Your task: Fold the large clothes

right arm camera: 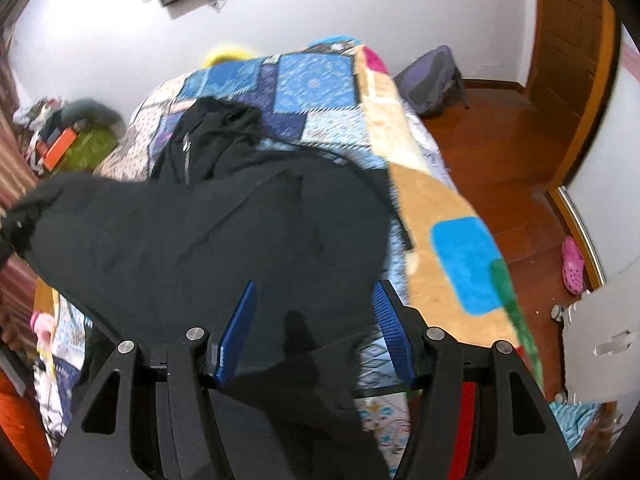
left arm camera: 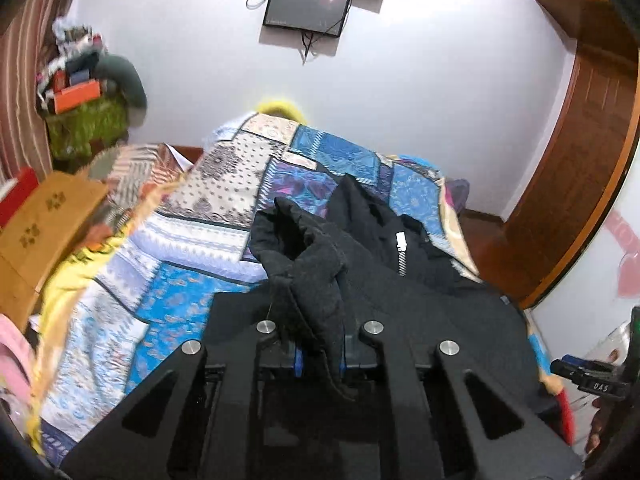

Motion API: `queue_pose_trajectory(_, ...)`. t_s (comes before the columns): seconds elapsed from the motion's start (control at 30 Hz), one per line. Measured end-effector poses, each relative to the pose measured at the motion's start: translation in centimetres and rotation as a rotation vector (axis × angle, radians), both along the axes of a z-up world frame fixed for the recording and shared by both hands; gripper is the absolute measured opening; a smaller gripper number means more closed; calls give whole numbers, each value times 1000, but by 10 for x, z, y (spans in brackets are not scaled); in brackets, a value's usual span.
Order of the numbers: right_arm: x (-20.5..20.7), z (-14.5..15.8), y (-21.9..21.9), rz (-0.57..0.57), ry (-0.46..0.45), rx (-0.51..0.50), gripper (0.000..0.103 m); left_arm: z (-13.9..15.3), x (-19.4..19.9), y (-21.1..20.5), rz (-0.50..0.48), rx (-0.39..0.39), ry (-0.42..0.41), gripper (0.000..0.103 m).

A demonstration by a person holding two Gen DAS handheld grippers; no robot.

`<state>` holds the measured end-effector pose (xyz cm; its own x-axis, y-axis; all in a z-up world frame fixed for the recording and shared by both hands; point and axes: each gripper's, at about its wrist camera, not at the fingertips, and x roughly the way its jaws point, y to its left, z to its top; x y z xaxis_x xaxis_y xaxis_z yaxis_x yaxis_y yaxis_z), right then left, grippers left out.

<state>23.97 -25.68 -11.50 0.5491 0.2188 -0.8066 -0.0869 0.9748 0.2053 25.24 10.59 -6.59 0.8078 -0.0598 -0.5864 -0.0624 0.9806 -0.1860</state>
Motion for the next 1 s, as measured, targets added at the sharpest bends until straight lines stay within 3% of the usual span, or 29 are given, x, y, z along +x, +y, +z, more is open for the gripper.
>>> queue_pose_trajectory(0.23, 3, -30, 29, 61, 86, -56, 57, -52, -9, 13, 41, 59, 107, 12)
queue_pose_trajectory(0.47, -4, -30, 39, 89, 64, -121, 59, -118, -14, 24, 41, 38, 254, 15)
queue_pose_trajectory(0.6, -5, -29, 42, 95, 61, -142, 59, -144, -22, 28, 26, 18, 320, 22)
queue_pose_trajectory(0.63, -5, -29, 42, 97, 61, -145, 59, -148, -24, 27, 21, 13, 334, 25)
queue_pose_trajectory(0.67, -4, -28, 43, 98, 63, -147, 59, -150, -25, 27, 25, 24, 347, 34)
queue_pose_trajectory(0.7, -3, -28, 43, 100, 66, -145, 59, -151, -26, 27, 36, 47, 356, 49)
queue_pose_trajectory(0.77, 0, -27, 45, 107, 75, -140, 59, -149, -28, 27, 64, 127, 371, 59)
queue_pose_trajectory(0.9, 7, -22, 45, 135, 90, -114, 59, -138, -23, 34, 47, 181, 396, 59)
queue_pose_trajectory(1.0, 14, -13, 45, 138, 80, -95, 59, -115, -15, 37, 41, 215, 363, 59)
